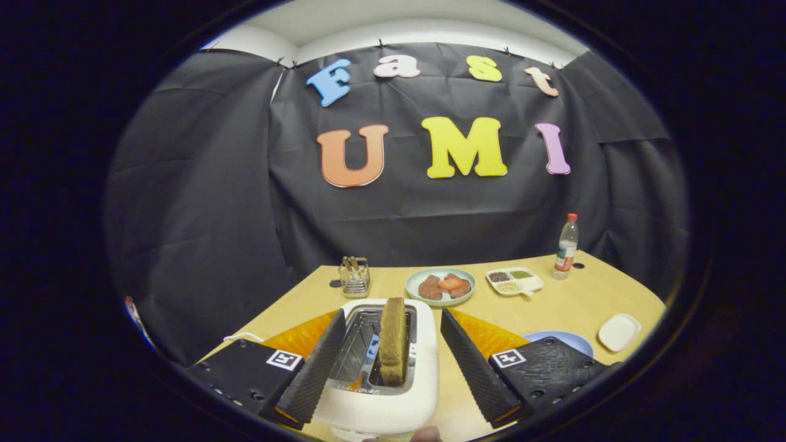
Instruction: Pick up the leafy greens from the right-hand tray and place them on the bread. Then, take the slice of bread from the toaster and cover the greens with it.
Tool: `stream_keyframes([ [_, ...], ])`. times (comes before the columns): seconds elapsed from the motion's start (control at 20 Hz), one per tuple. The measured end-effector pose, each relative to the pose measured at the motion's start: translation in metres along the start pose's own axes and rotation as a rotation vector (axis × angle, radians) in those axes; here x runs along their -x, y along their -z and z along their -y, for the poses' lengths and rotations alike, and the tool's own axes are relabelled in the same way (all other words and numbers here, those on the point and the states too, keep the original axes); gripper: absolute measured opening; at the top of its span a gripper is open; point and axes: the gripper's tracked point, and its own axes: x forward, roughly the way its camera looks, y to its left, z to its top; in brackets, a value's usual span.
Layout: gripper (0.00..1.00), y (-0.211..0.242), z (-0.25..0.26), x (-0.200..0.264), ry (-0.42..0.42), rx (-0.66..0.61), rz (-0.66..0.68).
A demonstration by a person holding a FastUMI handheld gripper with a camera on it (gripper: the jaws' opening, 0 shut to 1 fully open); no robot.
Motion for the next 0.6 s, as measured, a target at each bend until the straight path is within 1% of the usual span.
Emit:
stream_keyframes([
  [0.15, 0.77, 0.007, -0.002, -0.011, -0.008, -0.002, -0.039],
  [0.35, 0.36, 0.009, 0.002, -0.015, 0.001, -0.018, -0.056],
  [0.4, 0.29, 0.007, 0.003, -0.016, 0.004, -0.023, -0.057],
  [0.45, 0.16, 0.008, 0.002, -0.015, -0.002, -0.026, -0.059],
  [0.5, 0.16, 0.006, 0.001, -0.013, -0.01, -0.036, -0.06],
  [0.55, 0.08, 0.003, -0.001, -0.012, -0.028, -0.038, -0.056],
  [0.6, 0.08, -0.003, -0.002, -0.009, -0.04, -0.036, -0.041],
])
